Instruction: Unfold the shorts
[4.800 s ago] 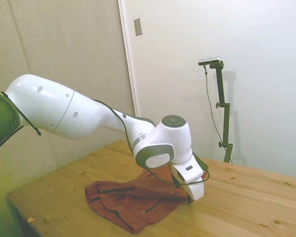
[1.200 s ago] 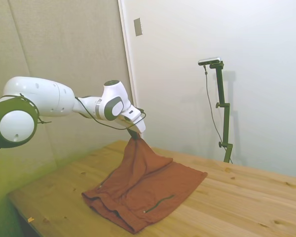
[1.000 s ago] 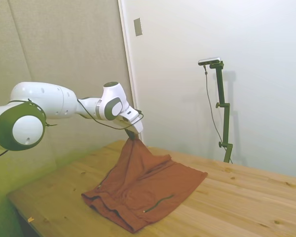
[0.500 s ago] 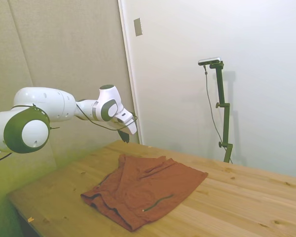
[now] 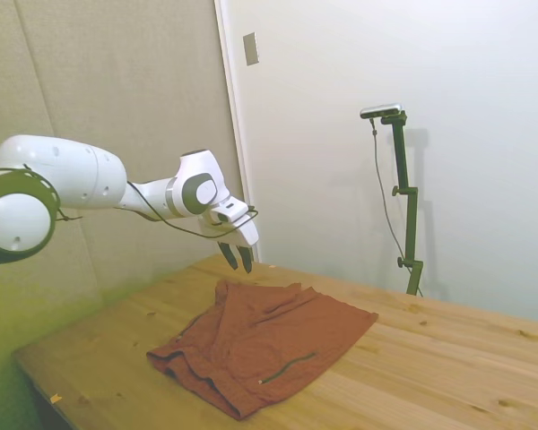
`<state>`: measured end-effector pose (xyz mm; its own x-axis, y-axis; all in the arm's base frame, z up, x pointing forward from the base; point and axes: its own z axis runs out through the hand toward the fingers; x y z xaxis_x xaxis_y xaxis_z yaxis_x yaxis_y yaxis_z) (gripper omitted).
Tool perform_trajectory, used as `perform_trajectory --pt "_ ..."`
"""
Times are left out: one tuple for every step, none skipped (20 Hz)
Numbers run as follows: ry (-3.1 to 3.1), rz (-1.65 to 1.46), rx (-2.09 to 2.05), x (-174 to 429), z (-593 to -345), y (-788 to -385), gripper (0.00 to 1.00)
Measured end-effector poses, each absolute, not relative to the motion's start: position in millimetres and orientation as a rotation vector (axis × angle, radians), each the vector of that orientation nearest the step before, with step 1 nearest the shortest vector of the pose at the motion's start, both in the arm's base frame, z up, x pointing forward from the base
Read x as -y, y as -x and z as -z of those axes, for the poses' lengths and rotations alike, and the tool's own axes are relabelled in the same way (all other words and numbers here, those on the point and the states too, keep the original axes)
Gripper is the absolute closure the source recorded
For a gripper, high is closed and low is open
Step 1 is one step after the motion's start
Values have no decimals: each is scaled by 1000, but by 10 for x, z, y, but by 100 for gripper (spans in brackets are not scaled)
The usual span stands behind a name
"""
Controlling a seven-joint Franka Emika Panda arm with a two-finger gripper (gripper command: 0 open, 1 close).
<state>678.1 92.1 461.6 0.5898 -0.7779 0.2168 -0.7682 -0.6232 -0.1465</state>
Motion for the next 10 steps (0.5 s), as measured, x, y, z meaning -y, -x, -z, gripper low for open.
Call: perform_trajectory --pt "2788 401 -1334 -859 -4648 -6661 0" --pt "2808 397 -1323 -797 -4673 -6536 0" --pt "2821 387 -1311 -737 -4692 -6411 0" --pt "2833 375 -1302 -666 -4703 -6282 0" --pt "2844 362 -1292 -592 -4714 -6148 0" --pt "2853 349 -1286 -513 -4727 -6008 0" --pt "2859 334 -1282 -441 -4738 -5860 0" --pt "2867 319 -1269 -369 -4750 -5703 0" --pt "2873 308 -1261 -306 -4764 -5534 0" --pt "2877 296 -1252 -258 -4776 -5362 0"
